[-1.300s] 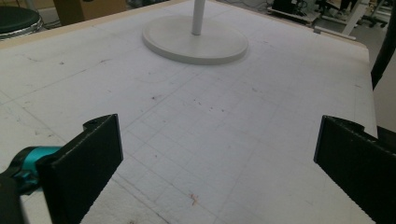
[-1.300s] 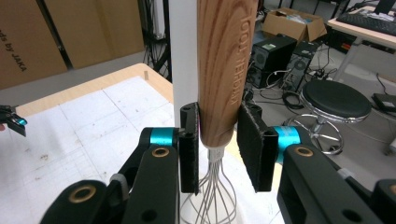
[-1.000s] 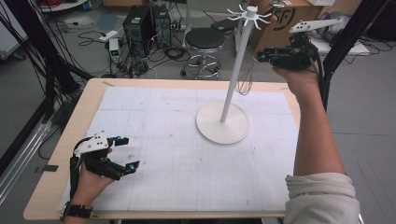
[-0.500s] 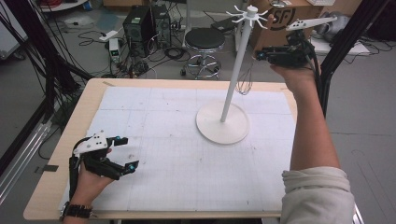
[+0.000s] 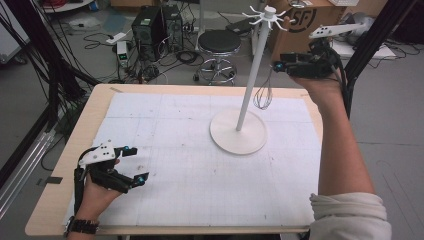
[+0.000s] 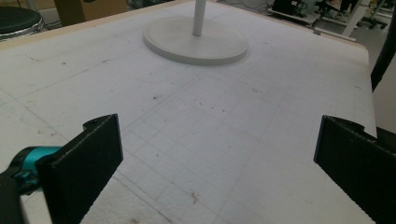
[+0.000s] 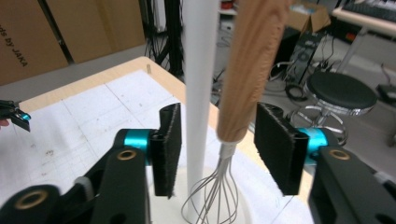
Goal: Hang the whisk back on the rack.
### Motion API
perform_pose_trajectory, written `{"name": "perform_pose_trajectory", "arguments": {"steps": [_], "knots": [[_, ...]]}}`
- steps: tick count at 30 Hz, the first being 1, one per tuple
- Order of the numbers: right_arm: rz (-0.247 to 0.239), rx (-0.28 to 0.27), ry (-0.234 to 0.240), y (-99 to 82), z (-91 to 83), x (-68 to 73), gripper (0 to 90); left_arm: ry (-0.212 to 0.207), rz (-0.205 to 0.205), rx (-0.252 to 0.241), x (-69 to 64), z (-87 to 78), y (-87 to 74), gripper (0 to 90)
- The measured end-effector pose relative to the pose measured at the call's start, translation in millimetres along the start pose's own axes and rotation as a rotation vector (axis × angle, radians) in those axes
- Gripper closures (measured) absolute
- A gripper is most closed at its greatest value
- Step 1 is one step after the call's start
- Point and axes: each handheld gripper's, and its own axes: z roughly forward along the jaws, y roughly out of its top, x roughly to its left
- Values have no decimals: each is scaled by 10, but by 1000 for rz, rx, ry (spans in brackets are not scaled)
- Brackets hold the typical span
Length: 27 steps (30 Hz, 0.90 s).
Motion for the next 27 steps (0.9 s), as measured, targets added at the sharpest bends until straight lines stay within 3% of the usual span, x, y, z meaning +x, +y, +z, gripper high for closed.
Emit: {"name": "perform_pose_trajectory", "arguments": {"steps": [10, 18, 27], "knots": [[-16, -76, 54, -171, -170, 126, 385, -1, 5, -4, -12, 0, 11, 17], [-24, -118, 105, -415, -283, 259, 354, -1, 6, -4, -16, -1, 15, 17], [-75, -126, 171, -639, -255, 494, 315, -2, 4, 3, -23, 13, 8, 17]]}}
